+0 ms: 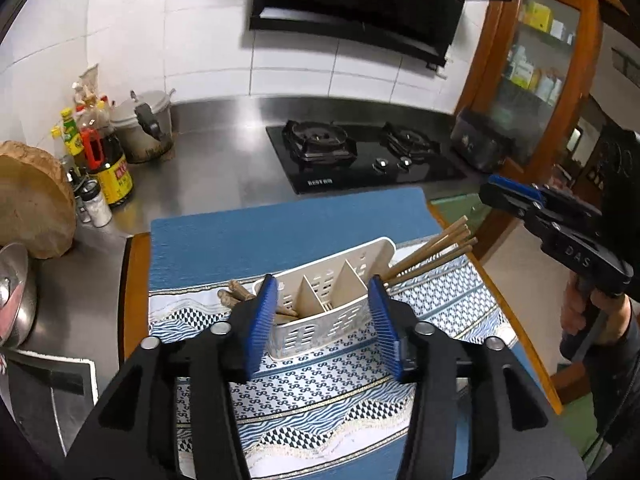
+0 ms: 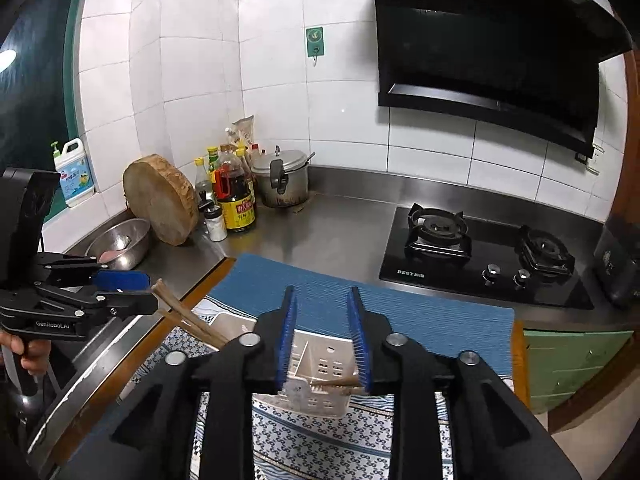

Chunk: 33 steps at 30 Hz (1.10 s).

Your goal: Organize utensils

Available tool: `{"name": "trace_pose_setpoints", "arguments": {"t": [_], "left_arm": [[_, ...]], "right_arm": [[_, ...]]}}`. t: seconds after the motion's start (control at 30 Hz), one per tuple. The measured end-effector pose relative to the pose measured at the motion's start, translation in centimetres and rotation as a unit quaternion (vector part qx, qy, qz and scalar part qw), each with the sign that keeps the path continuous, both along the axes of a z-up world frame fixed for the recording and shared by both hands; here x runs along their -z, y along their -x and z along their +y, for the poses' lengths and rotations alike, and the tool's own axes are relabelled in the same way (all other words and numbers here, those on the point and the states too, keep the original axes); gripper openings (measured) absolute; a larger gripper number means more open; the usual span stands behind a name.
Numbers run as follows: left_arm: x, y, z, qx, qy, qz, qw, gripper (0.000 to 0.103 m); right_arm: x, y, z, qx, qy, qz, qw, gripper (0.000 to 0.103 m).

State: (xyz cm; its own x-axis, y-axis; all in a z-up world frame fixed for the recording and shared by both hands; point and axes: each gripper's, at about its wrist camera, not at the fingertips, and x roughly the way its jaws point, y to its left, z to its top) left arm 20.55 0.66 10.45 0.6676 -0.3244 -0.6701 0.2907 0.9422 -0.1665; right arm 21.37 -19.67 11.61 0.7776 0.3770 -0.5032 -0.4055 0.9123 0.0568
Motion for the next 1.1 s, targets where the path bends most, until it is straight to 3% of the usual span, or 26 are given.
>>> {"name": "trace_pose_setpoints", "arguments": {"t": [0.23, 0.53, 0.87, 1.1], "left_arm": [[0.6, 3.8, 0.2, -0.025, 0.015, -0.04, 0.9988, 0.074], [2.6, 7.1, 0.7, -0.062, -0.008, -0.065, 0.996, 0.089], [4.3, 9.8, 1.1, -0.085, -0.012, -0.078, 0.9933, 0.095], [5.4, 11.0, 0.8, -0.092, -0.013, -0.079, 0.9925, 0.095]], "right_arm": [[1.1, 3.7, -1.1, 0.007, -0.014, -0.008, 1.0, 0.04], [4.7, 8.1, -1.8, 0.037, -0.006, -0.001, 0.999, 0.054], [7.9, 11.5, -1.8, 0.074, 0.022, 0.001, 0.997, 0.066], [9.2, 12.5, -2.3, 0.086, 0.011, 0.015, 0.996, 0.07]]}}
